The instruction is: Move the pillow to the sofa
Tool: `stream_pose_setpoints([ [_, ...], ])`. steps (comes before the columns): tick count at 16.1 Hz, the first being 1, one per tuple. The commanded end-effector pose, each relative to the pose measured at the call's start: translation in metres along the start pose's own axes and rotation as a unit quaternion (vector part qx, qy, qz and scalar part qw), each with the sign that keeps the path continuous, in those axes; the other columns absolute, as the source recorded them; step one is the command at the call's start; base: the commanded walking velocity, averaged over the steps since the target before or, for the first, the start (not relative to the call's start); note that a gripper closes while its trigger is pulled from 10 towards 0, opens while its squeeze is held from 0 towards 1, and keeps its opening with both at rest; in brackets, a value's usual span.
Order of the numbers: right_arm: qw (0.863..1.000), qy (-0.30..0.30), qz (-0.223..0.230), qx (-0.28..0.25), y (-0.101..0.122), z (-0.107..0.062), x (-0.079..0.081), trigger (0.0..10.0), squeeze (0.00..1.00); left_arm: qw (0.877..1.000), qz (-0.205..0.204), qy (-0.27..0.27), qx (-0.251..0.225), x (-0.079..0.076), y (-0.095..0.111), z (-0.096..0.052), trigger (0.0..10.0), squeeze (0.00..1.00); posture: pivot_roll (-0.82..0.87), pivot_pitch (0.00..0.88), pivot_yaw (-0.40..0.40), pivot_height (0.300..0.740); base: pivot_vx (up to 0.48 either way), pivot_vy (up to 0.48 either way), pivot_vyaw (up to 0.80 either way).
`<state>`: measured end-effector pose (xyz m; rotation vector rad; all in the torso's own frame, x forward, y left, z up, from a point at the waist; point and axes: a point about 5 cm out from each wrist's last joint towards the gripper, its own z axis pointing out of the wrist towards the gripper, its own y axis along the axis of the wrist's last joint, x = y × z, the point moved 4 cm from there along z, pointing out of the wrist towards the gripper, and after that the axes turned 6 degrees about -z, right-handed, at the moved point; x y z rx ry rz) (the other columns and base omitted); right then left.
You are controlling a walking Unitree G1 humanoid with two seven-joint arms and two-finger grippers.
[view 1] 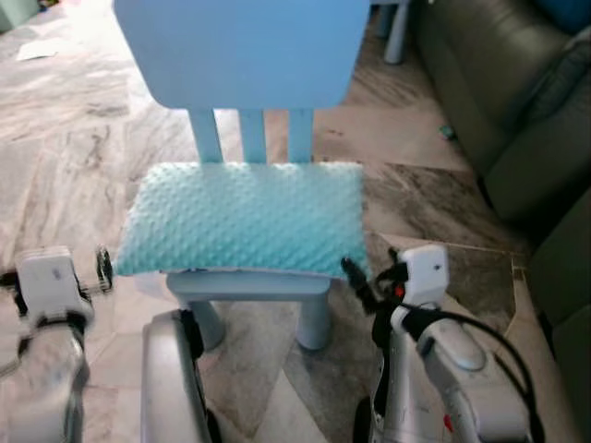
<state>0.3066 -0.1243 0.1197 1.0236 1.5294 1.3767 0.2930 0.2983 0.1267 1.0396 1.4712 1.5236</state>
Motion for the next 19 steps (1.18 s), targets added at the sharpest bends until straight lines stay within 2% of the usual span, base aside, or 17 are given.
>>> stream_pose_setpoints([
  [1, 0.999, -0.001, 0.004, -0.043, 0.028, 0.004, -0.002, 10.0, 0.0, 0.999, -0.017, 0.021, 0.018, 0.017, -0.002, 0.01, 10.0, 0.0, -0.11, 0.173, -0.006, 0.384, 0.0, 0.0, 0.0],
  [2, 0.998, 0.002, 0.005, -0.062, 0.042, 0.01, -0.003, 10.0, 0.0, 0.999, -0.032, 0.031, 0.03, 0.024, -0.004, 0.018, 10.0, 0.0, -0.12, 0.173, -0.006, 0.384, 0.0, 0.0, 0.0],
  [3, 0.997, 0.001, 0.005, -0.083, 0.06, 0.018, -0.007, 10.0, 0.0, 0.995, -0.068, 0.053, 0.041, 0.031, -0.006, 0.028, 10.0, 0.0, -0.12, 0.175, -0.008, 0.384, 0.0, 0.0, 0.0],
  [4, 0.995, 0.0, 0.018, -0.098, 0.073, 0.024, -0.011, 10.0, 0.0, 0.994, -0.088, 0.055, 0.037, 0.033, -0.002, 0.035, 10.0, 0.0, -0.12, 0.18, -0.01, 0.384, 0.0, 0.0, 0.0],
  [7, 0.989, 0.011, 0.049, -0.139, 0.103, 0.035, -0.018, 10.0, 0.0, 0.99, -0.128, 0.051, -0.027, 0.024, 0.034, 0.058, 10.0, 0.0, -0.13, 0.187, -0.025, 0.384, 0.0, 0.0, 0.0],
  [8, 0.989, 0.015, 0.052, -0.14, 0.105, 0.037, -0.018, 10.0, 0.0, 0.989, -0.136, 0.051, -0.036, 0.022, 0.039, 0.061, 10.0, 0.0, -0.13, 0.187, -0.025, 0.384, 0.0, 0.0, 0.0],
  [9, 0.988, 0.024, 0.065, -0.136, 0.106, 0.042, -0.016, 10.0, 0.0, 0.986, -0.157, 0.039, -0.049, 0.014, 0.048, 0.071, 10.0, 0.0, -0.13, 0.192, -0.03, 0.384, 0.0, 0.0, 0.0],
  [10, 0.988, 0.036, 0.08, -0.126, 0.103, 0.047, -0.013, 10.0, 0.0, 0.982, -0.182, 0.013, -0.056, 0.0, 0.054, 0.08, 10.0, 0.0, -0.13, 0.197, -0.03, 0.384, 0.0, 0.0, 0.0],
  [12, 0.99, 0.039, 0.078, -0.113, 0.099, 0.056, -0.011, 10.0, 0.0, 0.982, -0.183, -0.023, -0.029, -0.019, 0.048, 0.086, 10.0, 0.0, -0.14, 0.206, -0.028, 0.384, 0.0, 0.0, 0.0],
  [13, 0.992, 0.031, 0.07, -0.098, 0.094, 0.063, -0.014, 10.0, 0.0, 0.979, -0.2, -0.028, -0.014, -0.025, 0.043, 0.089, 10.0, 0.0, -0.14, 0.211, -0.027, 0.384, 0.0, 0.0, 0.0],
  [16, 0.997, -0.001, 0.056, -0.061, 0.084, 0.09, -0.024, 10.0, 0.0, 0.968, -0.25, -0.019, 0.023, -0.033, 0.033, 0.1, 10.0, 0.0, -0.14, 0.232, -0.024, 0.384, 0.0, 0.0, 0.0],
  [17, 0.997, -0.014, 0.048, -0.06, 0.087, 0.099, -0.028, 10.0, 0.0, 0.967, -0.253, -0.014, 0.033, -0.036, 0.032, 0.104, 10.0, 0.0, -0.14, 0.237, -0.025, 0.384, 0.0, 0.0, 0.0],
  [19, 0.996, -0.023, 0.048, -0.072, 0.096, 0.104, -0.031, 10.0, 0.0, 0.964, -0.263, -0.02, 0.043, -0.042, 0.031, 0.106, 10.0, 0.0, -0.15, 0.246, -0.026, 0.384, 0.0, 0.0, 0.0],
])
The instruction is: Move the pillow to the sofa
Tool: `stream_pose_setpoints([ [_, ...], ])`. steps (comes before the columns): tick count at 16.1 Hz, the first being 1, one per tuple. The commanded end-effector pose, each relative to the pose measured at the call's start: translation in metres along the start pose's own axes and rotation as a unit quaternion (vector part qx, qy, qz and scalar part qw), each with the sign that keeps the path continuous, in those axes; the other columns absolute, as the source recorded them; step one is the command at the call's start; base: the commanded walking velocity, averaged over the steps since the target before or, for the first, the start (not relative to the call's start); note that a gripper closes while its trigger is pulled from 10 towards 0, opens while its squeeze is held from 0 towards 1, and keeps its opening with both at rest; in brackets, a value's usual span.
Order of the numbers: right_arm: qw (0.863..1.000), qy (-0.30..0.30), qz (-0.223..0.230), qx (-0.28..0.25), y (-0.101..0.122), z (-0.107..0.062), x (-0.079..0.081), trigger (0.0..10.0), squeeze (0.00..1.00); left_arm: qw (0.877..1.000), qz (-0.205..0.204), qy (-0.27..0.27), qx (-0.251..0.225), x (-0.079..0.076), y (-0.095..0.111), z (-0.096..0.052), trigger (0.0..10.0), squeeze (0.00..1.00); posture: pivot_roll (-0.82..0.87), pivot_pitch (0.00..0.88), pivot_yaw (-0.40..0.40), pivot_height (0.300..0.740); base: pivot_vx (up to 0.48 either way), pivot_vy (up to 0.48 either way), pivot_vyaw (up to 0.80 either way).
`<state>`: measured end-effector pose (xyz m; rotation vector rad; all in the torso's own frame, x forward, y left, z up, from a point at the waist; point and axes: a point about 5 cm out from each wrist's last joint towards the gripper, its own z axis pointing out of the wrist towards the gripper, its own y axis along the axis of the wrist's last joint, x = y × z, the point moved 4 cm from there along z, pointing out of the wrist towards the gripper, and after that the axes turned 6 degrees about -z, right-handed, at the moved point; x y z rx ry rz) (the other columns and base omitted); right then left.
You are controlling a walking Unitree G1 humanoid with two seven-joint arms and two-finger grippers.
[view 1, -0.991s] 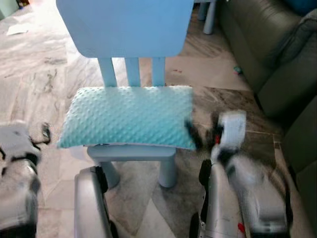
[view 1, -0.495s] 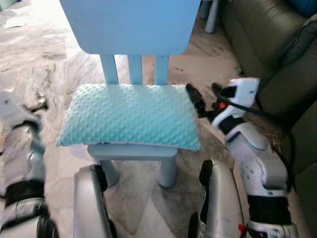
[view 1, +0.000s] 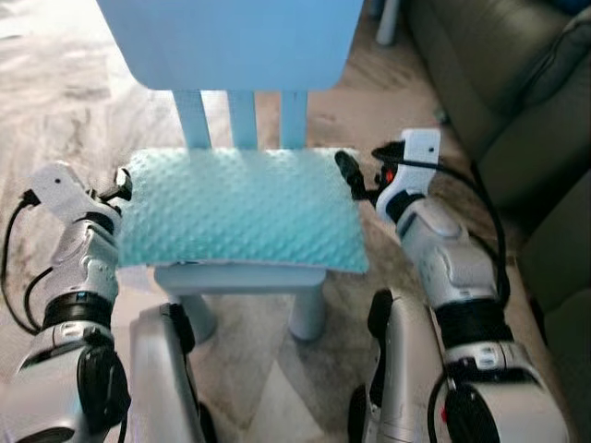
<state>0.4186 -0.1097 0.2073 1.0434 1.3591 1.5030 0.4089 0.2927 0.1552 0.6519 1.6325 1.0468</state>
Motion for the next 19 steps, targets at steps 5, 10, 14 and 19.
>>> stream_pose_setpoints([
  [5, 1.0, -0.029, -0.007, 0.005, -0.002, -0.001, -0.015, 10.0, 0.0, 0.998, -0.043, -0.012, 0.04, -0.016, -0.006, 0.005, 10.0, 0.0, -0.16, 0.278, -0.02, 0.384, 0.0, 0.0, 0.0],
  [10, 0.996, 0.007, 0.025, 0.083, -0.031, 0.0, -0.011, 10.0, 0.0, 0.995, -0.059, -0.011, 0.073, -0.011, -0.016, 0.004, 10.0, 0.0, -0.15, 0.274, -0.023, 0.384, 0.0, 0.0, 0.0],
  [14, 0.988, 0.037, 0.033, 0.146, -0.055, -0.003, -0.001, 10.0, 0.0, 0.988, -0.041, -0.005, 0.15, 0.003, -0.041, -0.003, 10.0, 0.0, -0.15, 0.275, -0.021, 0.384, 0.0, 0.0, 0.0],
  [19, 0.979, 0.072, 0.057, 0.182, -0.072, -0.01, 0.013, 10.0, 0.0, 0.976, -0.003, -0.046, 0.215, 0.002, -0.056, -0.01, 10.0, 0.0, -0.14, 0.279, -0.015, 0.384, 0.0, 0.0, 0.0],
])
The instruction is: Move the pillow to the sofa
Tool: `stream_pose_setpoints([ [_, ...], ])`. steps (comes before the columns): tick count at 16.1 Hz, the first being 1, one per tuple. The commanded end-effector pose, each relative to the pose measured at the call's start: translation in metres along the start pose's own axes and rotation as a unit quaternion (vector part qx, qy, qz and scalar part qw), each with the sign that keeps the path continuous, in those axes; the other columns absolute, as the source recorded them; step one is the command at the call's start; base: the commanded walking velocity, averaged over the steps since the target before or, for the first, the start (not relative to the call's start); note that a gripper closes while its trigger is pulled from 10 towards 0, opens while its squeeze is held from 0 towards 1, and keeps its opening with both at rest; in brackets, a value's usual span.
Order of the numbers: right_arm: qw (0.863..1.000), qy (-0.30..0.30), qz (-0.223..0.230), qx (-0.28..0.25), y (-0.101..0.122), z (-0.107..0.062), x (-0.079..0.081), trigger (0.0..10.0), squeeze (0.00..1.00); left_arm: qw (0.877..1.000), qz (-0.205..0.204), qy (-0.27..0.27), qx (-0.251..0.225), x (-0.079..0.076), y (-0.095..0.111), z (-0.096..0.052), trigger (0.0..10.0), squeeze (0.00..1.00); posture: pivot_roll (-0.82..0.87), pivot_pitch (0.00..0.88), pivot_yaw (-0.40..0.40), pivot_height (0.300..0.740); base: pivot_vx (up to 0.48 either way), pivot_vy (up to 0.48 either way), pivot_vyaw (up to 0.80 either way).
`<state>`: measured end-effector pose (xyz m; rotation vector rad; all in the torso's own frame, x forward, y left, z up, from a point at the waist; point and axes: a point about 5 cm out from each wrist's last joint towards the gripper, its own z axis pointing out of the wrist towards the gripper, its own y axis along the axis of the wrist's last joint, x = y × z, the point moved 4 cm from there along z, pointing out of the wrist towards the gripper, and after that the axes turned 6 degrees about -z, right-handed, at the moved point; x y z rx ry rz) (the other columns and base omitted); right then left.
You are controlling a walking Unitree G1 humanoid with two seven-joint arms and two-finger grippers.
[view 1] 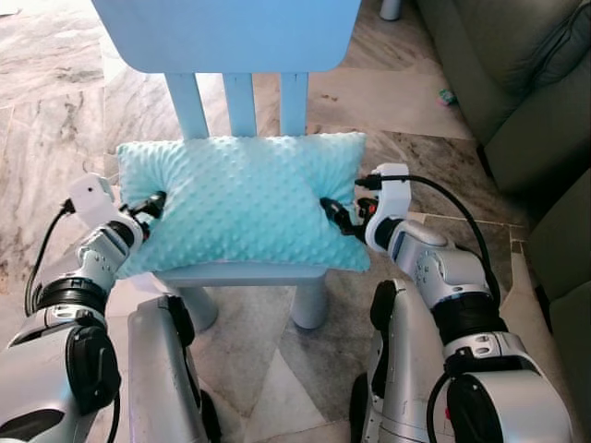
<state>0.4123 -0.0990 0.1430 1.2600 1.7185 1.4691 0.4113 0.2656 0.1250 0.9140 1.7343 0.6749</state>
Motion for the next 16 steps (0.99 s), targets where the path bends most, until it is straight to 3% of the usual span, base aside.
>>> stream_pose_setpoints([
  [1, 1.0, 0.012, 0.008, 0.023, -0.015, -0.001, 0.003, 10.0, 0.0, 0.998, 0.005, 0.005, 0.055, 0.01, -0.026, -0.002, 10.0, 0.0, -0.14, 0.281, -0.013, 0.384, 0.0, 0.0, 0.0],
  [2, 0.999, 0.023, 0.013, 0.026, -0.018, -0.002, 0.007, 0.0, 0.0, 0.996, -0.023, -0.027, 0.077, 0.004, -0.039, -0.003, 0.0, 0.0, -0.14, 0.282, -0.015, 0.384, 0.0, 0.0, 0.0],
  [5, 0.999, 0.038, 0.014, 0.025, -0.018, 0.0, 0.015, 0.0, 0.0, 0.993, -0.04, -0.07, 0.091, -0.01, -0.046, -0.002, 0.0, 0.0, -0.14, 0.285, -0.017, 0.384, 0.0, 0.0, 0.0],
  [16, 0.998, 0.055, 0.0, 0.039, -0.026, -0.002, 0.024, 0.0, 0.0, 0.991, -0.059, -0.078, 0.094, -0.009, -0.051, -0.005, 0.0, 0.0, -0.14, 0.297, -0.021, 0.384, 0.0, 0.0, 0.0],
])
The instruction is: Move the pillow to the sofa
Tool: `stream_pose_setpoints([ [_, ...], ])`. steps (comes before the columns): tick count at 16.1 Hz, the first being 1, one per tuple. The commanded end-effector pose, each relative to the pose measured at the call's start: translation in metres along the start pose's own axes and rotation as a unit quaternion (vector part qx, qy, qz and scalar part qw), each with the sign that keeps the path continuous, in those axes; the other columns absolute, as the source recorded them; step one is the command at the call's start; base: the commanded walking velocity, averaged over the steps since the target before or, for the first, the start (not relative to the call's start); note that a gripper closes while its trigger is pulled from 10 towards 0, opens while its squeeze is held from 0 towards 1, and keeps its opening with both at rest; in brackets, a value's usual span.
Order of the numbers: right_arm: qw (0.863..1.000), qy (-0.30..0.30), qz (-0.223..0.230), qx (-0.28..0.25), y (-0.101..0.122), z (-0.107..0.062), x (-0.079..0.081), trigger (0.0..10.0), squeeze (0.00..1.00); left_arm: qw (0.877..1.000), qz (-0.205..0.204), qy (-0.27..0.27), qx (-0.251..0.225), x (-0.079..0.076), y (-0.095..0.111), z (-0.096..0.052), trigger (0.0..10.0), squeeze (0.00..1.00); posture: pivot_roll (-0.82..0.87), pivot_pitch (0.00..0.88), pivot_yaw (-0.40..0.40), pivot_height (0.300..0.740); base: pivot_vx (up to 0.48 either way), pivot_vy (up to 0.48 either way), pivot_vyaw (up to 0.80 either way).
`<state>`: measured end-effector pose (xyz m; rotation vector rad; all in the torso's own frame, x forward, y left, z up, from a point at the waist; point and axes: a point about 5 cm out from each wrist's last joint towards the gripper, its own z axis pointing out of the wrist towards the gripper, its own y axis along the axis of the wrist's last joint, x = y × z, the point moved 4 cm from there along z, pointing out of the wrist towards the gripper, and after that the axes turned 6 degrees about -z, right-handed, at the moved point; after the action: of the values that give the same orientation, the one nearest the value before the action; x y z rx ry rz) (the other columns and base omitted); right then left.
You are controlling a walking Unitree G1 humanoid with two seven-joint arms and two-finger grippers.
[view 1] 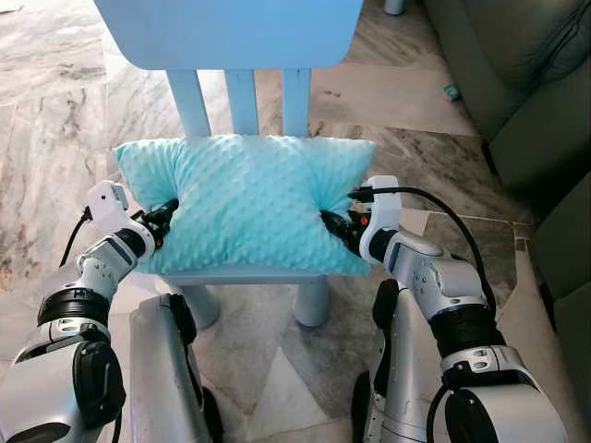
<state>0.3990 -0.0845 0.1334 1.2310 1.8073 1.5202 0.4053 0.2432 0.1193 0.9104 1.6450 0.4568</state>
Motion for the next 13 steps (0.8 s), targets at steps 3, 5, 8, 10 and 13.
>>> stream_pose_setpoints([
  [3, 1.0, 0.012, -0.001, 0.023, -0.013, 0.001, 0.007, 0.0, 0.0, 0.998, -0.018, 0.015, 0.051, 0.009, -0.03, 0.0, 0.0, 0.0, -0.15, 0.3, -0.023, 0.384, 0.0, 0.0, 0.0],
  [5, 1.0, 0.009, -0.002, 0.02, -0.011, 0.001, 0.007, 0.0, 0.0, 0.999, -0.018, 0.017, 0.048, 0.009, -0.03, 0.0, 0.0, 0.0, -0.15, 0.303, -0.024, 0.384, 0.0, 0.0, 0.0],
  [8, 1.0, 0.008, -0.001, 0.019, -0.011, 0.001, 0.006, 0.0, 0.0, 0.998, -0.02, 0.019, 0.047, 0.011, -0.031, -0.001, 0.0, 0.0, -0.15, 0.306, -0.025, 0.384, 0.0, 0.0, 0.0],
  [10, 1.0, 0.009, -0.001, 0.008, -0.007, 0.001, 0.007, 0.0, 0.0, 0.998, -0.023, 0.021, 0.046, 0.012, -0.031, -0.002, 0.0, 0.0, -0.15, 0.309, -0.024, 0.384, 0.0, 0.0, 0.0],
  [13, 1.0, 0.006, -0.005, -0.021, 0.001, 0.0, 0.009, 0.0, 0.0, 0.999, -0.019, 0.032, 0.022, 0.015, -0.025, -0.002, 0.0, 0.0, -0.15, 0.309, -0.022, 0.384, 0.0, 0.0, 0.0],
])
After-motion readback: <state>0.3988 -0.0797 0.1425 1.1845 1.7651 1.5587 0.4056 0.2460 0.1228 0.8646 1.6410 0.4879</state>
